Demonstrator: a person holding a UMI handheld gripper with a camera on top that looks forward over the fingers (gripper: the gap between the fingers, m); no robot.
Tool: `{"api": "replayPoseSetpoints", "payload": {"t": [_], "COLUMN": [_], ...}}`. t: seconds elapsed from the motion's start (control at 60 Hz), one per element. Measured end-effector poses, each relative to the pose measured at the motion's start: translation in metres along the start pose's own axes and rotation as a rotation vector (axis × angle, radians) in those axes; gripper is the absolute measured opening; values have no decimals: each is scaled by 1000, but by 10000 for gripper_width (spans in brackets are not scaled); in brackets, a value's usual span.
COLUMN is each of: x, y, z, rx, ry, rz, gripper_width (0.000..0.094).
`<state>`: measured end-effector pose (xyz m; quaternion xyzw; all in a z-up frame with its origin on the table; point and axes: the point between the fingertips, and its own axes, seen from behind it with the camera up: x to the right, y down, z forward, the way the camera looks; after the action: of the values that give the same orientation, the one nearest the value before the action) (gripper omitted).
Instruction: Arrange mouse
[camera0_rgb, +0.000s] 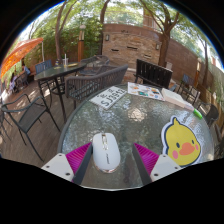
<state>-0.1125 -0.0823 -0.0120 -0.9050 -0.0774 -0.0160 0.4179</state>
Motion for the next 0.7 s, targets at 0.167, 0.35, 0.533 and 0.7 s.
{"api": "replayPoseSetpoints", "payload": {"t": [0.167, 0.35, 0.533, 0.7], "x": [-13, -17, -17, 31], "y": [3, 2, -43, -179], "z": [6, 6, -23, -102], "rx": [-22, -27, 43, 310], "ry": [-64, -76, -115, -146], "rz": [53, 2, 20, 119], "gripper_width": [561, 398, 335, 336]}}
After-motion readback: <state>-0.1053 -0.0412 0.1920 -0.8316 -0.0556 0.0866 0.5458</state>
